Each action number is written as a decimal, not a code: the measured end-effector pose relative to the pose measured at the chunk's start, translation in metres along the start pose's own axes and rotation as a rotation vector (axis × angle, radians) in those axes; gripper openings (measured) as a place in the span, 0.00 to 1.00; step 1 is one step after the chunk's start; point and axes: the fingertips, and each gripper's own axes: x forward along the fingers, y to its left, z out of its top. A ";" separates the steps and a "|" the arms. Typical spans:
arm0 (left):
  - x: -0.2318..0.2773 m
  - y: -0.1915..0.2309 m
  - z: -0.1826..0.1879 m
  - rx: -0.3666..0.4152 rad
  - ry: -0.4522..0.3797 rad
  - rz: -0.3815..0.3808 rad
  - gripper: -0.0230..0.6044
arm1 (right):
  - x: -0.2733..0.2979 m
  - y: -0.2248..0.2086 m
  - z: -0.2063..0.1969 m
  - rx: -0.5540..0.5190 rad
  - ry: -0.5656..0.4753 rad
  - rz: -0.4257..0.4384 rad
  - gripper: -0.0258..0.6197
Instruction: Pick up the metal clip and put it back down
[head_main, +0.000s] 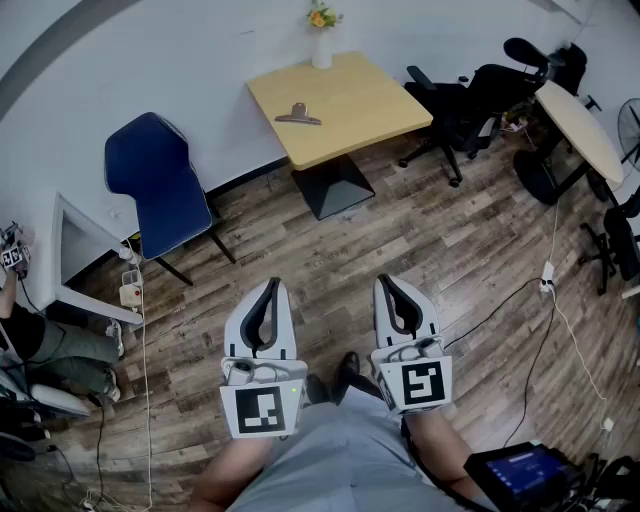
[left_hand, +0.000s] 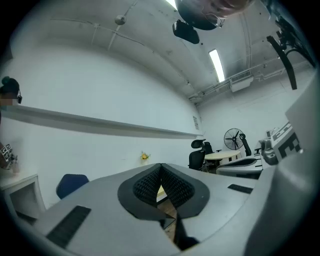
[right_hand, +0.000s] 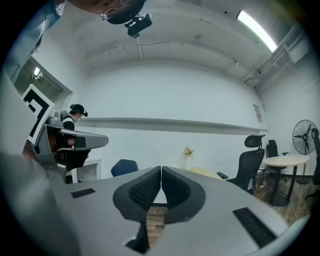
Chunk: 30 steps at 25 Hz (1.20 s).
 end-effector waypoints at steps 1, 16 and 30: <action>0.001 -0.001 0.000 0.001 0.000 -0.002 0.07 | 0.001 -0.001 0.000 0.000 0.000 0.001 0.11; 0.076 -0.046 -0.005 0.064 0.051 -0.020 0.07 | 0.034 -0.097 -0.016 0.116 -0.001 -0.032 0.12; 0.140 0.003 -0.046 0.037 0.127 0.065 0.07 | 0.126 -0.107 -0.053 0.138 0.082 0.043 0.12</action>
